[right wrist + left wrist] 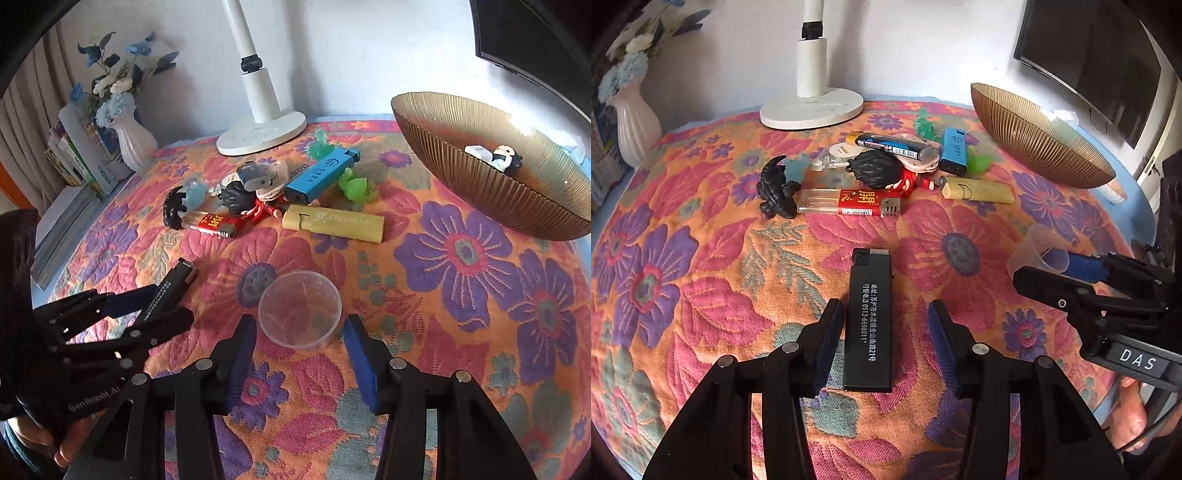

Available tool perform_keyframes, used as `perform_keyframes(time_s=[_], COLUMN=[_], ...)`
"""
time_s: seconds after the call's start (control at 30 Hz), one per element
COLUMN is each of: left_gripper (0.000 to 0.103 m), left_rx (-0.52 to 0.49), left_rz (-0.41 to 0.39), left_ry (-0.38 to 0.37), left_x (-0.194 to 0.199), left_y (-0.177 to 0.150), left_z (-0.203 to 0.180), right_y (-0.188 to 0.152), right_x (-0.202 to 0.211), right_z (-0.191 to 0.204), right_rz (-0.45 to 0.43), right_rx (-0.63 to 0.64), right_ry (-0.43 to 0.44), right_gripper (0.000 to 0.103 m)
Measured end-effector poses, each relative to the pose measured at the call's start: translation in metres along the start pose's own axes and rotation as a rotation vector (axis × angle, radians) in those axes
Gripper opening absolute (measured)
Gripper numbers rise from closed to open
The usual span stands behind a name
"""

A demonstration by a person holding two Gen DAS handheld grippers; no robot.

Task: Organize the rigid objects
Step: 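Carry the power bank and cup over the bowl and release both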

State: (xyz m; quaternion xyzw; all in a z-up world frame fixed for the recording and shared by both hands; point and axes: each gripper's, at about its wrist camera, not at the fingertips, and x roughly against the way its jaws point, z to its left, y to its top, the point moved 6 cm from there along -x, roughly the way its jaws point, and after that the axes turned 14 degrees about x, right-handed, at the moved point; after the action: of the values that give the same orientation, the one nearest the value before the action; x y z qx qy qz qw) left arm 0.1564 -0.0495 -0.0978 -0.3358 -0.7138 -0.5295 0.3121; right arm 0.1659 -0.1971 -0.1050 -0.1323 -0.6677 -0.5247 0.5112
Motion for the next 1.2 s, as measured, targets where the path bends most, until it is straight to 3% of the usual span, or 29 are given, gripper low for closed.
perform_keyframes(time_s=[0.1,0.23,0.37,0.5,0.63,0.7,0.8,0.9,0.97,1.03,1.2], left_gripper=[0.021,0.021,0.021,0.021,0.021,0.021,0.021,0.021,0.021,0.021,0.021], left_rx=[-0.044,-0.052,-0.064,-0.112,-0.137,-0.158,-0.15,-0.214,-0.207,-0.164,-0.184], left_rz=[-0.049,-0.077,-0.172,-0.273,-0.293,-0.287,-0.161,-0.113,-0.066,-0.015,-0.006], left_ry=[0.064,0.044,-0.05,-0.219,-0.366,-0.373,-0.397,-0.33,-0.335,-0.351,-0.337], left_x=[0.0,0.012,0.046,0.087,0.097,0.083,0.037,-0.005,-0.022,-0.035,-0.045], left_y=[-0.001,0.003,0.034,0.083,0.121,0.13,0.123,0.109,0.106,0.108,0.107], left_z=[-0.002,-0.008,-0.035,-0.088,-0.144,-0.168,-0.19,-0.21,-0.213,-0.21,-0.213], right_y=[-0.001,0.003,0.029,0.058,0.079,0.083,0.076,0.062,0.052,0.043,0.035], right_x=[-0.001,0.014,0.069,0.131,0.171,0.172,0.136,0.096,0.079,0.072,0.069], right_z=[0.001,0.001,-0.02,-0.068,-0.121,-0.14,-0.16,-0.166,-0.17,-0.178,-0.189], right_rz=[0.004,-0.047,-0.164,-0.262,-0.306,-0.279,-0.144,-0.017,0.037,0.056,0.08], right_rx=[0.004,0.021,0.024,-0.019,-0.114,-0.15,-0.173,-0.142,-0.154,-0.183,-0.196], right_ry=[-0.017,-0.027,-0.106,-0.251,-0.314,-0.33,-0.328,-0.345,-0.346,-0.316,-0.304], right_gripper=[0.036,0.036,0.036,0.036,0.036,0.036,0.036,0.036,0.036,0.036,0.036])
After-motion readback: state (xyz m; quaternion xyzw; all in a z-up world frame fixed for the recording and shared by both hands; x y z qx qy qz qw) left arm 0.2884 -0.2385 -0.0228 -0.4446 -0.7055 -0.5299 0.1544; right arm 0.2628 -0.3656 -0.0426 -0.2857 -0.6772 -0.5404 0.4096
